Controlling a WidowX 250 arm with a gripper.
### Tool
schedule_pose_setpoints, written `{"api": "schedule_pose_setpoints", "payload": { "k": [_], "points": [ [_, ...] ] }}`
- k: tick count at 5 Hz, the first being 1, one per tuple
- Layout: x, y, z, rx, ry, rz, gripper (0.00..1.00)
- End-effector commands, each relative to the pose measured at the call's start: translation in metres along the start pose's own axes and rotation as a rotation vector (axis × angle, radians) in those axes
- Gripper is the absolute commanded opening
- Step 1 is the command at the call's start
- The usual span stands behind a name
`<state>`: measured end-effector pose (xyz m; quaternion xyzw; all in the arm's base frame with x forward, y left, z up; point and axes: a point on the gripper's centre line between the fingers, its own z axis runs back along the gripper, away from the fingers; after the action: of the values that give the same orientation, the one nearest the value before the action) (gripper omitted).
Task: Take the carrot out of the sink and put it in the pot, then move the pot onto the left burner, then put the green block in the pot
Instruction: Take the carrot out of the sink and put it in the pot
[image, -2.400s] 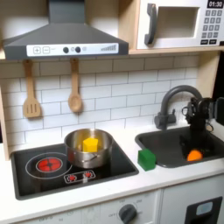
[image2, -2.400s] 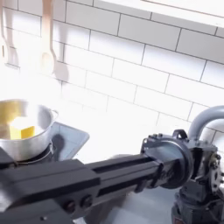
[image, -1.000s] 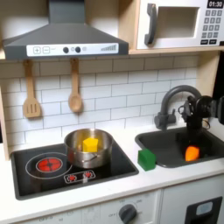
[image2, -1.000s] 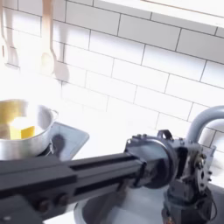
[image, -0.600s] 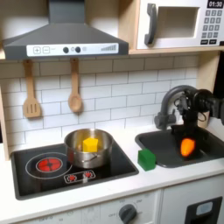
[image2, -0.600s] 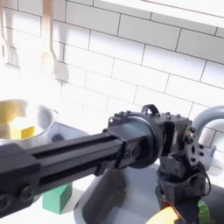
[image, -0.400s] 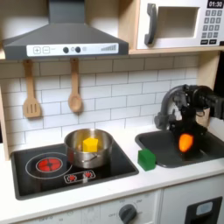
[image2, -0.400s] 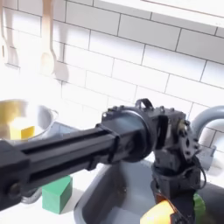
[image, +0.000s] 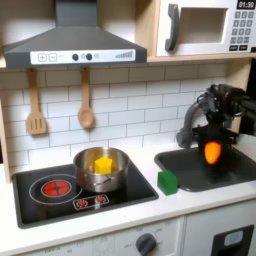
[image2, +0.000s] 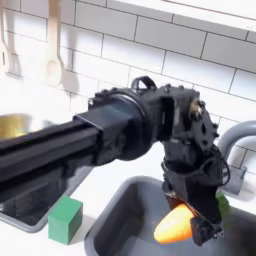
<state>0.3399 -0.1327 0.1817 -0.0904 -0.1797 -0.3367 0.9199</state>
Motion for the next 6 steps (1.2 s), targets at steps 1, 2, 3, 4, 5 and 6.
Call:
{"api": "schedule_pose_setpoints", "payload": {
  "k": [1,2,3,4,5,6],
  "points": [
    [-0.025,0.002,-0.021,0.062,-0.01,0.347,0.0],
    [-0.038,0.009,-0.032,0.122,-0.035,0.492,0.0],
    [-0.042,0.017,-0.042,0.167,-0.051,0.522,0.0],
    [-0.039,0.018,-0.041,0.197,-0.104,0.501,0.0],
    [-0.034,0.013,-0.023,0.216,-0.129,0.47,0.0],
    [-0.027,0.004,-0.012,0.213,-0.177,0.433,0.0]
  ]
}}
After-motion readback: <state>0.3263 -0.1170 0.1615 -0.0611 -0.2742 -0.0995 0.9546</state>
